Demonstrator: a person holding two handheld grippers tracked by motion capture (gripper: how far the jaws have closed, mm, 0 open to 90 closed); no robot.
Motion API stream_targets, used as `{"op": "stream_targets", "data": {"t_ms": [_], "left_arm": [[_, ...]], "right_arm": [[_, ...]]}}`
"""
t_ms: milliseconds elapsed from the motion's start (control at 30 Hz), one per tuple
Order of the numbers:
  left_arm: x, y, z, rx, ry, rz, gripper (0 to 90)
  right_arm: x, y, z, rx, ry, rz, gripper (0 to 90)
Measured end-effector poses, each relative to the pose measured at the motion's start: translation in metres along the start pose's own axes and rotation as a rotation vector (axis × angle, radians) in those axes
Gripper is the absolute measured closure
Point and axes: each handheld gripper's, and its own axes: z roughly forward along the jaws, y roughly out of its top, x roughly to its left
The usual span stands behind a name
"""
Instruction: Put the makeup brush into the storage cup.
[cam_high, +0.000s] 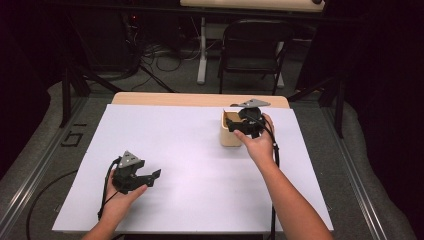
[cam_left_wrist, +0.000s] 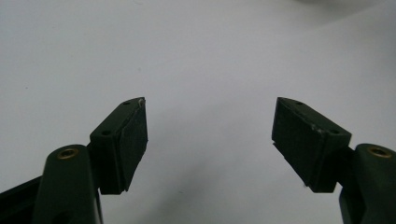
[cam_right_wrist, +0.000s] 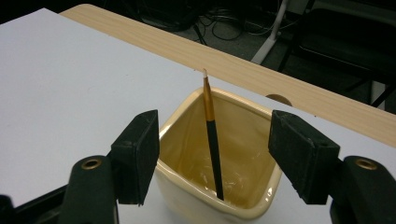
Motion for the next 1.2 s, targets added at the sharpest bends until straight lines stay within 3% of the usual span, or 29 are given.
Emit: {"op": "stream_targets", "data": {"t_ms": [400, 900, 1200], "left_arm": [[-0.001, 0.0, 0.001, -0.006, -0.006, 0.002, 24.2], [-0.003, 0.0, 0.001, -0.024, -0.035, 0.011, 21.5], [-0.004, 0.001, 0.003, -0.031, -0.038, -0.026, 15.7]], "right_arm": [[0.012, -0.004, -0.01, -0.002, 0.023, -0.028, 32.6], [0.022, -0.028, -0.028, -0.019, 0.06, -0.033, 35.9], [0.033, -0.046, -0.038, -0.027, 0.075, -0.02, 29.9]]}}
